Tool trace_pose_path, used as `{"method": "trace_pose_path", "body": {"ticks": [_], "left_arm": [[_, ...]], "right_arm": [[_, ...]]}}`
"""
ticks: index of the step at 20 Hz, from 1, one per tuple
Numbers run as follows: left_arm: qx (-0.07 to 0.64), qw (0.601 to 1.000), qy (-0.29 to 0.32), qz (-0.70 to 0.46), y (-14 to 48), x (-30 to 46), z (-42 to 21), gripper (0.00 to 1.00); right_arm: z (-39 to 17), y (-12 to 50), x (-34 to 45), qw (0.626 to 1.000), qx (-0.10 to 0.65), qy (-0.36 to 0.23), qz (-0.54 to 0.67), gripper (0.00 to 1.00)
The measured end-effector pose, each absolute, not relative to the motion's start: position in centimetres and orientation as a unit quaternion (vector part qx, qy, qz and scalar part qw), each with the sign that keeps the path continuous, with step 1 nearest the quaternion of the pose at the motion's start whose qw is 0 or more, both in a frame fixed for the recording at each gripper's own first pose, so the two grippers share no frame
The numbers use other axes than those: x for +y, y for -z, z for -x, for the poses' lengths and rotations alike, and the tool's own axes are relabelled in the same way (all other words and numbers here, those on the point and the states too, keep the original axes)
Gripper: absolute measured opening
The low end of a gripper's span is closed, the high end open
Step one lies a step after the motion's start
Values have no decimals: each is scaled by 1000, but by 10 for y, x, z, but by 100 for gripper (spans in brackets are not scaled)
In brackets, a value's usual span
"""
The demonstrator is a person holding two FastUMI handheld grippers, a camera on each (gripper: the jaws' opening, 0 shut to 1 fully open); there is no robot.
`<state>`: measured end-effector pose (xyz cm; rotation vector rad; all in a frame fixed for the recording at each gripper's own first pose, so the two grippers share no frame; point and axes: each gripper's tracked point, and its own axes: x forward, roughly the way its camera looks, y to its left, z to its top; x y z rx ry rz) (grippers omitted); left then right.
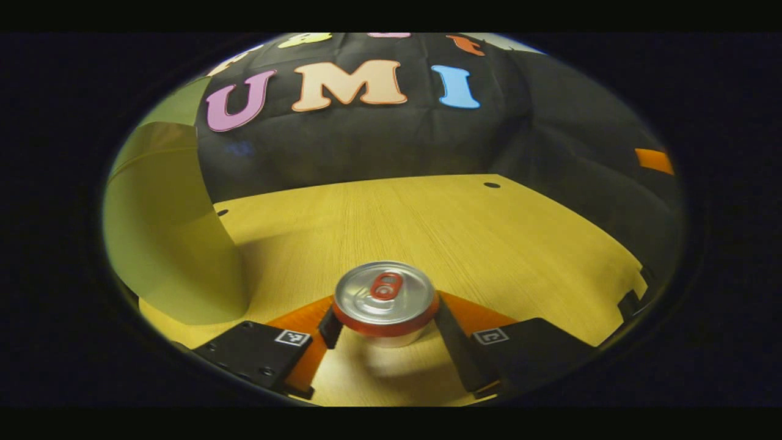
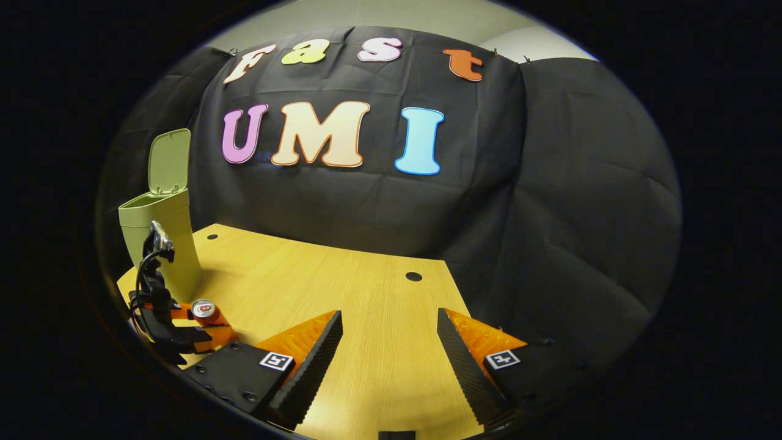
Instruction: Press the lid of the desktop garbage bin to open it, pick up the crumpled paper on the desktop and throw it into the bin, then pick up the pop can on the desktop and drop it into the bin, and finally close the garbage bin lid.
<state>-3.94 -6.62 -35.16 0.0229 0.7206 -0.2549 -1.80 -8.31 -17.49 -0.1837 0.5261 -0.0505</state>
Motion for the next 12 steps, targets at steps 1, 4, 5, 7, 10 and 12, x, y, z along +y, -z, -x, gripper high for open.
{"method": "trace_pose_path", "body": {"ticks": [1, 4, 5, 7, 10, 12], "left_arm": [[352, 927, 125, -10, 349, -67, 39, 77], [329, 936, 122, -22, 325, -64, 27, 77], [320, 939, 121, -23, 316, -63, 22, 76], [299, 947, 118, -23, 294, -60, 10, 76], [259, 960, 107, -16, 256, -51, -11, 76], [238, 966, 98, -12, 234, -45, -25, 77]], "right_arm": [[18, 176, -81, 961, 259, 24, 91, 98], [16, 177, -73, 962, 256, 15, 89, 98], [16, 178, -69, 963, 256, 11, 87, 98], [15, 180, -59, 963, 255, 0, 83, 98], [16, 184, -42, 963, 257, -19, 76, 98], [19, 187, -29, 963, 257, -32, 74, 98]]}}
